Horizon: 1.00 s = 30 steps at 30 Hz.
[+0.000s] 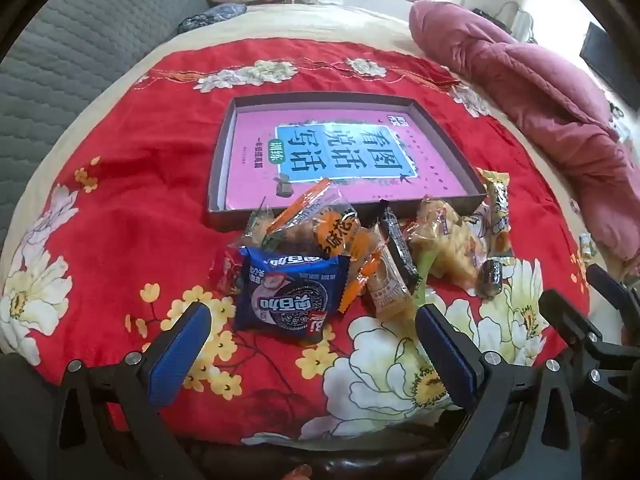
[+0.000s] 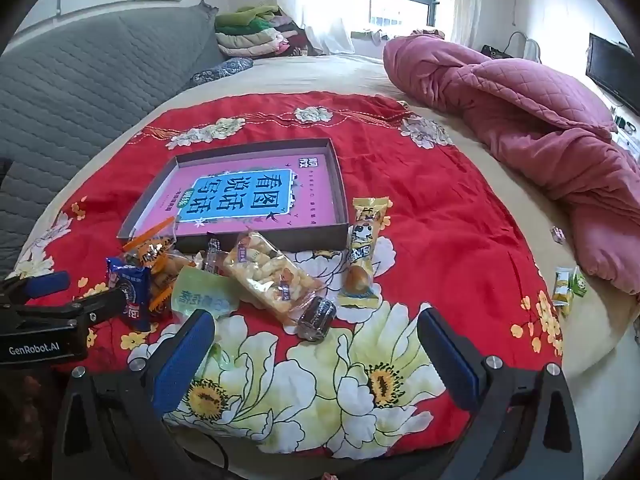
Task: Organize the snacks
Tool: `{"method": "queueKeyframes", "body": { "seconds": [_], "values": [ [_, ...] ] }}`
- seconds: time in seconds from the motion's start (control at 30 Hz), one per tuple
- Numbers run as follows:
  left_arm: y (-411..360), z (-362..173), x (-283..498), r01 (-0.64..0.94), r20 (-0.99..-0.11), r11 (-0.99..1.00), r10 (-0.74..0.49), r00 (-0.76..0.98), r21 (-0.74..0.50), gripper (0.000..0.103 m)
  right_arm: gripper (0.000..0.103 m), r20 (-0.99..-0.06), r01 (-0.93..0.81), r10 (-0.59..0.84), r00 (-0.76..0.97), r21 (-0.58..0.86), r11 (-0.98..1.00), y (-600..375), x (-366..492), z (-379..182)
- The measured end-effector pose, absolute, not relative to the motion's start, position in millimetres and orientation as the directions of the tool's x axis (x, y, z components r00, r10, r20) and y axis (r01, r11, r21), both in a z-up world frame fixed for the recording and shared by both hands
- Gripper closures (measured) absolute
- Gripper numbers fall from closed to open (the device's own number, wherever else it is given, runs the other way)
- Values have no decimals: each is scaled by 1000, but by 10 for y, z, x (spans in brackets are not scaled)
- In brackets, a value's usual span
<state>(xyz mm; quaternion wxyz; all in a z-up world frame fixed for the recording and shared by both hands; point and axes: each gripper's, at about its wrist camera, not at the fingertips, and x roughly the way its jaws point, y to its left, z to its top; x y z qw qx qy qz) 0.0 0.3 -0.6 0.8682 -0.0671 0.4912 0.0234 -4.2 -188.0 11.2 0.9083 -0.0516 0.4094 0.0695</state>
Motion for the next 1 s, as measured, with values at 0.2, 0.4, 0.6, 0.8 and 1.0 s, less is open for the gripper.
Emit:
{"method": "queueKeyframes", "body": {
  "seconds": [0.2,0.4,0.6,0.8,1.0],
  "values": [
    [-38,-23,-9,-104,-859,991,-19,512,-84,1,1,-757,-157,78,648,-33,987,-1882,-57,133],
    [2,4,-28,-101,-857,991,-22,516,-87,1,1,-755,-148,72,652,-33,988,-1876,-41,155],
    [3,3,-31,-102,-859,991,-17,511,-81,1,1,-754,-162,89,651,-24,986,-1884,-50,117],
    [-9,-8,-14,-98,-863,992,-20,504,-81,1,1,-755,-165,90,649,-24,986,-1877,-45,104],
    [-16,-35,-10,-97,-867,992,-19,497,-77,1,1,-758,-169,95,645,-21,985,-1879,-46,99]
  ]
}}
